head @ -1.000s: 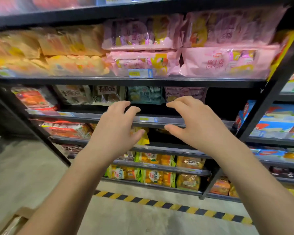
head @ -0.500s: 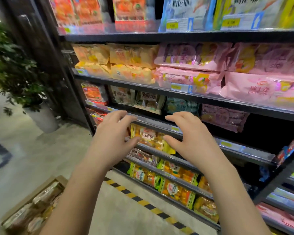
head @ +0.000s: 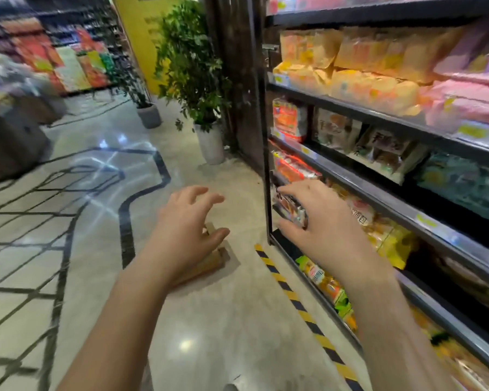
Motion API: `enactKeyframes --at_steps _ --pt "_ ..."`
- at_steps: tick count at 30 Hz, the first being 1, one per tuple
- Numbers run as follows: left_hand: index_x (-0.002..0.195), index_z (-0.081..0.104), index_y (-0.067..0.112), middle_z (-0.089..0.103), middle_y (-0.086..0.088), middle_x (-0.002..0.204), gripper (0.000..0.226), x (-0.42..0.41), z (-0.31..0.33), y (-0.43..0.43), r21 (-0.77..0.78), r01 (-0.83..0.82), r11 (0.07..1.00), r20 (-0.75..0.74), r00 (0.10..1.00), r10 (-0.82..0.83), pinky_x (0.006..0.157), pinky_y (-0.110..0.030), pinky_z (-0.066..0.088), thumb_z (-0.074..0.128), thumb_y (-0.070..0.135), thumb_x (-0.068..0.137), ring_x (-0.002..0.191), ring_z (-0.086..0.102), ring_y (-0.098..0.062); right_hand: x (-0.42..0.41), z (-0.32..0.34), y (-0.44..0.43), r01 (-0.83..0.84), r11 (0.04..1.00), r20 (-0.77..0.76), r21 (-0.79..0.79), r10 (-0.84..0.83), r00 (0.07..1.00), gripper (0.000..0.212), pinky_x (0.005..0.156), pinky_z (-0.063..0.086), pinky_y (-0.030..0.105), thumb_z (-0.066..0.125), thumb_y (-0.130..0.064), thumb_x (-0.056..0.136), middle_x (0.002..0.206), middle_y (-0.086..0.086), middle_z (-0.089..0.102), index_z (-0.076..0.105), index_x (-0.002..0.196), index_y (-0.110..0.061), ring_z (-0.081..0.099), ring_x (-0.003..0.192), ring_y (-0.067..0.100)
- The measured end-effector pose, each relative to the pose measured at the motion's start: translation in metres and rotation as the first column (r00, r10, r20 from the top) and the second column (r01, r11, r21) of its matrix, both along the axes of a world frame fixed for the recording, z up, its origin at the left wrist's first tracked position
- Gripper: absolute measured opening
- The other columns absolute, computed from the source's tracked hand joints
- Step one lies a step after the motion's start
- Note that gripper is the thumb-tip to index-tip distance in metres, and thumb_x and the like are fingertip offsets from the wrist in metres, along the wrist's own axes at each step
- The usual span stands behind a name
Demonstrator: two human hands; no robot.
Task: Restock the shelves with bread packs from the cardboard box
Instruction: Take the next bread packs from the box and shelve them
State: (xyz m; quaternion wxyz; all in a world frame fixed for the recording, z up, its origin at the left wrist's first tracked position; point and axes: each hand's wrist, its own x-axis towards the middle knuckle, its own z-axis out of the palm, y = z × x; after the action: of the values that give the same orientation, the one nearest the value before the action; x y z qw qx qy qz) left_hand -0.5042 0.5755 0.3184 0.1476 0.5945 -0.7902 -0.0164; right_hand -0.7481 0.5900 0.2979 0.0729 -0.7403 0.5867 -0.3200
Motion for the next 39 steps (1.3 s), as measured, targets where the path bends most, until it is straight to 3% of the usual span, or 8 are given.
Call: enactKeyframes --at_steps 10,13,22,31,39 --pt "0.145 0.048 0.034 0.037 0.002 0.156 0.059 0.122 -0.015 -0.029 0.034 -0.235 0.971 -0.006 0.972 0.235 0.118 -0.037 0.028 0.066 0.050 0.091 0.146 0.028 -0.018 0.115 -0.017 -0.088 -0.195 0.976 -0.059 0.099 0.201 0.978 0.049 0.109 0.042 0.039 0.068 -0.045 0.094 0.135 -0.008 0.053 0.057 0.139 -0.032 0.050 0.128 0.015" --pt "0.147 0.046 0.033 0.036 0.003 0.156 0.061 0.158 -0.023 -0.055 0.067 -0.252 0.965 -0.026 0.967 0.254 0.119 -0.036 0.028 0.067 0.049 0.091 0.147 0.024 -0.017 0.155 -0.023 -0.124 -0.217 0.968 -0.066 0.122 0.227 0.972 0.050 0.111 0.040 0.041 0.068 -0.042 0.094 0.134 -0.003 0.054 0.057 0.140 -0.028 0.050 0.130 0.020" --pt "0.148 0.042 0.035 0.033 0.002 0.159 0.062 0.253 -0.041 -0.164 0.172 -0.226 0.959 0.054 0.974 0.220 0.120 -0.042 0.032 0.064 0.050 0.093 0.148 0.026 -0.020 0.261 -0.033 -0.221 -0.197 0.962 -0.125 0.189 0.223 0.967 0.051 0.109 0.036 0.037 0.064 -0.043 0.096 0.141 -0.008 0.051 0.051 0.144 -0.033 0.047 0.132 0.015" --pt "0.147 0.045 0.034 0.037 0.003 0.157 0.061 0.308 -0.074 -0.258 0.234 -0.261 0.937 0.046 0.965 0.257 0.118 -0.042 0.036 0.066 0.049 0.091 0.147 0.030 -0.019 0.318 -0.055 -0.323 -0.198 0.938 -0.192 0.286 0.258 0.947 0.053 0.110 0.035 0.036 0.063 -0.045 0.096 0.142 -0.012 0.049 0.047 0.146 -0.036 0.046 0.132 0.012" --pt "0.146 0.046 0.033 0.039 0.001 0.156 0.062 0.340 -0.108 -0.387 0.276 -0.339 0.899 0.095 0.941 0.326 0.118 -0.042 0.036 0.068 0.050 0.090 0.146 0.032 -0.021 0.352 -0.095 -0.467 -0.227 0.905 -0.211 0.361 0.316 0.925 0.053 0.113 0.034 0.039 0.061 -0.040 0.097 0.144 -0.006 0.048 0.047 0.148 -0.032 0.045 0.134 0.018"
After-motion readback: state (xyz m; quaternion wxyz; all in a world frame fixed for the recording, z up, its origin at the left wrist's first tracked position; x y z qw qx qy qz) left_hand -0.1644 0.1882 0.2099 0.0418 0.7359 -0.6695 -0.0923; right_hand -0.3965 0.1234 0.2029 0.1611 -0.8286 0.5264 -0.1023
